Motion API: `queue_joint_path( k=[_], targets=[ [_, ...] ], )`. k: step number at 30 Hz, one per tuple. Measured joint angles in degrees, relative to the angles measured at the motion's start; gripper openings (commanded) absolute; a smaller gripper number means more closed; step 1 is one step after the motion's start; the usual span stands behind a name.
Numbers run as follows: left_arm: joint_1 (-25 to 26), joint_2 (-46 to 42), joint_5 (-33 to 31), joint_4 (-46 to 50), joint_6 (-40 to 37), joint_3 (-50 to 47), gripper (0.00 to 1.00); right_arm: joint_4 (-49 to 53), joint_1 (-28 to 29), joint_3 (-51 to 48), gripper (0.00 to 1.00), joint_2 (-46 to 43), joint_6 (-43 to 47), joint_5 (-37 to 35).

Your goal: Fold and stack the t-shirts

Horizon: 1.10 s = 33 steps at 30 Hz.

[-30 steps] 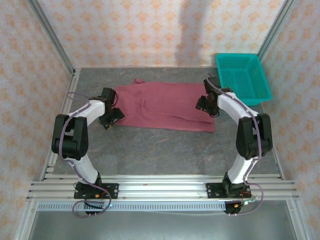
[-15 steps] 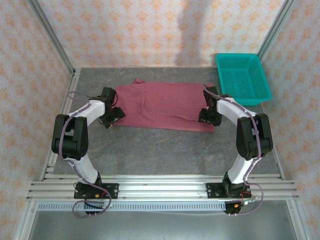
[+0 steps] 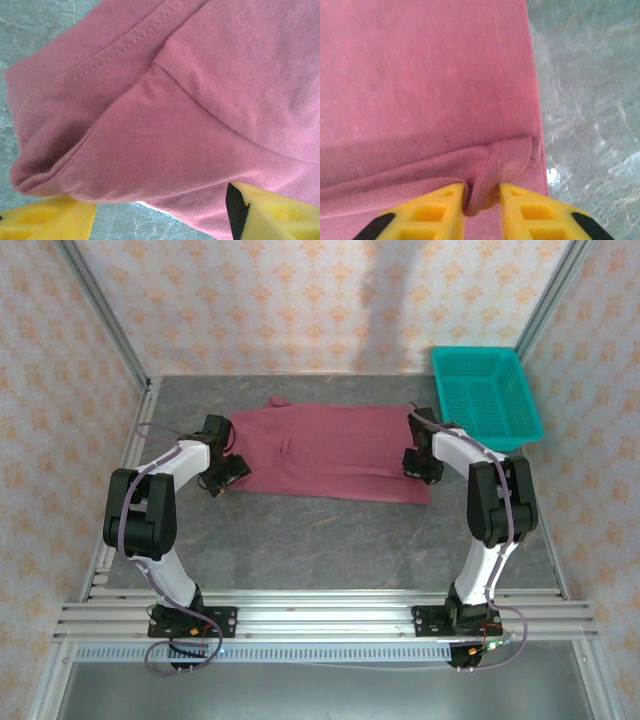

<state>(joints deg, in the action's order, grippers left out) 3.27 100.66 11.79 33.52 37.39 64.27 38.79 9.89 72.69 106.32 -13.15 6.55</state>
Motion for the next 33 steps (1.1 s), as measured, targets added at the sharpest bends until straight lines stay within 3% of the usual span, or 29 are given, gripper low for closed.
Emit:
queue_joint_path(
  k=[8,13,17,22,25,30,33],
  targets=[
    [0.0,0.02,-0.07,0.02,-0.42,-0.26,0.69,-0.74,-0.11,3.1,0.14,3.28,-0.13,-1.01],
    [0.0,0.02,-0.13,0.0,-0.42,-0.37,0.69,-0.07,-0.31,8.26,0.4,4.96,0.68,-3.54],
    [0.0,0.02,-0.28,0.04,-0.42,-1.14,0.7,-0.15,-0.46,10.34,0.51,5.4,1.51,-6.54],
    [0.0,0.0,-0.26,0.04,-0.39,-1.73,0.71,-0.87,-0.48,9.55,0.56,4.35,1.84,-7.85],
    [0.0,-1.4,-0.26,0.52,-0.31,-1.73,0.73,-1.11,-0.48,6.12,0.62,-0.94,1.77,-6.54],
    [-0.13,-10.56,-1.36,4.98,0.35,0.94,0.83,-0.33,-0.48,-0.35,0.83,-16.06,0.63,-2.32],
    [-1.2,-16.79,-2.34,6.84,0.68,3.85,0.86,-0.2,-0.63,-4.98,0.85,-25.14,-0.35,1.53]
  ],
)
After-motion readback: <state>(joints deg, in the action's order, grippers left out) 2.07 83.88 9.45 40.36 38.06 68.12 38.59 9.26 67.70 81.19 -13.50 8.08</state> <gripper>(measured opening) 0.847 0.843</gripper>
